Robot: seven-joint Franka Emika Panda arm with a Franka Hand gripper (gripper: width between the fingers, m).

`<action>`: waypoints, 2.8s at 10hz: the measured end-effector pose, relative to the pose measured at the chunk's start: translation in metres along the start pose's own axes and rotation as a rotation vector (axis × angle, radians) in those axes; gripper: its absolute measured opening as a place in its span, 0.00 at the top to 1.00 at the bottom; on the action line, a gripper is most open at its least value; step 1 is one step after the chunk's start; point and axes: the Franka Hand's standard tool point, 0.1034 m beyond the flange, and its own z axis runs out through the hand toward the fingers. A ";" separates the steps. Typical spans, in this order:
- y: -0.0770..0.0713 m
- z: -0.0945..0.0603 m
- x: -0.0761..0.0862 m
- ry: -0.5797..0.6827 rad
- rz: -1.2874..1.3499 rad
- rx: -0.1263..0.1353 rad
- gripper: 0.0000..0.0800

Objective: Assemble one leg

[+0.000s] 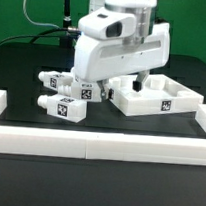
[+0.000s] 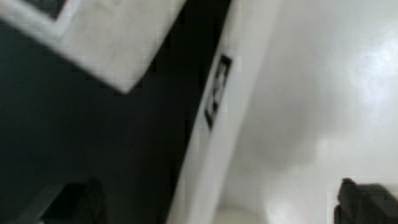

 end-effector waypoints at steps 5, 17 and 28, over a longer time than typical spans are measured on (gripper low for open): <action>0.001 0.000 0.000 0.002 0.014 0.006 0.36; 0.020 -0.024 -0.008 0.003 0.416 0.112 0.93; 0.069 -0.009 0.043 -0.017 0.557 0.135 0.93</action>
Offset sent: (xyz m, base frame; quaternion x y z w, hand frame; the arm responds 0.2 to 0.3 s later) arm 0.0000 0.0000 0.0000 0.0000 0.0000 0.0000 1.0000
